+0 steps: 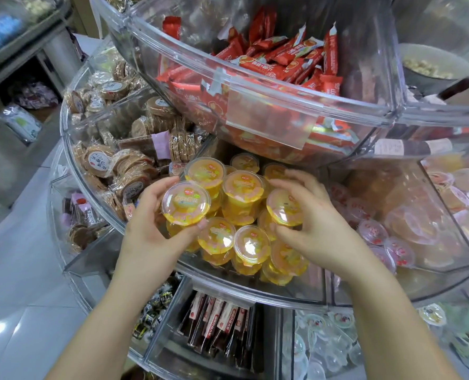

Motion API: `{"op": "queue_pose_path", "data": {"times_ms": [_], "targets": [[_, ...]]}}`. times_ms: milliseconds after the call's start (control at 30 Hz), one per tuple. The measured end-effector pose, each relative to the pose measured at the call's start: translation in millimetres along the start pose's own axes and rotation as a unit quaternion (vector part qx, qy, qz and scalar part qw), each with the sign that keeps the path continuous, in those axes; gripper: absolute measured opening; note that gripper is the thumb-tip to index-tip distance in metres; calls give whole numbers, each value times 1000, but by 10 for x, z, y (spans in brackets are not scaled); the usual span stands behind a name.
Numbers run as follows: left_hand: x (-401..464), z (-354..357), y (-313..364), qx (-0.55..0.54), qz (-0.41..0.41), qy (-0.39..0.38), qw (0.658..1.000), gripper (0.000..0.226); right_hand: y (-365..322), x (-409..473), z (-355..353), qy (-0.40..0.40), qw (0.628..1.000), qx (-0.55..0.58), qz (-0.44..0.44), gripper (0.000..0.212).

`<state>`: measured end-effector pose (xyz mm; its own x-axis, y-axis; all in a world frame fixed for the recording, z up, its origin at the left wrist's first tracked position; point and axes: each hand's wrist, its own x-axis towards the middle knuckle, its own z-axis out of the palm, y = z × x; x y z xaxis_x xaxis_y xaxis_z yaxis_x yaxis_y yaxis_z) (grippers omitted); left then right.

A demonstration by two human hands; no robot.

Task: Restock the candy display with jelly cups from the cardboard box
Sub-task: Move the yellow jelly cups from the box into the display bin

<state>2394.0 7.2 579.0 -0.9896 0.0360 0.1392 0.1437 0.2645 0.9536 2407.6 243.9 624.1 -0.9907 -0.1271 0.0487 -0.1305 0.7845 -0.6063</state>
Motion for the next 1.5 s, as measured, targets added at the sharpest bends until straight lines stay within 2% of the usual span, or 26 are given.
{"op": "queue_pose_path", "data": {"times_ms": [100,300,367,433,500,600,767,867,1067,1267,1367,1500], "targets": [[-4,-33,-22,17,-1,4,1000,66,3,7,36,39,999,15,-10,66],[-8,-81,-5,78,33,17,996,63,36,-7,51,35,999,14,-21,79],[-4,-88,25,97,43,16,994,63,-11,-37,34,81,996,20,-29,85],[5,-93,49,111,42,13,993,61,-92,-71,30,146,988,20,-54,79],[16,-93,56,117,38,8,992,62,-175,-99,41,193,977,1,-95,62],[21,-104,44,118,37,-6,992,68,-285,-121,93,223,965,10,-139,42],[56,-67,58,169,52,-9,984,77,-394,-127,275,199,966,36,-159,32],[77,-69,61,156,46,0,987,74,-413,-138,360,185,968,42,-167,29],[117,-107,37,165,69,-13,984,59,-407,-140,406,177,970,49,-156,29],[118,-114,33,166,74,-32,983,69,-385,-144,413,161,974,48,-150,32],[79,-107,30,160,70,-17,985,78,-388,-144,419,158,975,47,-146,34],[23,-127,26,131,62,2,989,72,-407,-157,429,157,976,55,-140,34]]}}
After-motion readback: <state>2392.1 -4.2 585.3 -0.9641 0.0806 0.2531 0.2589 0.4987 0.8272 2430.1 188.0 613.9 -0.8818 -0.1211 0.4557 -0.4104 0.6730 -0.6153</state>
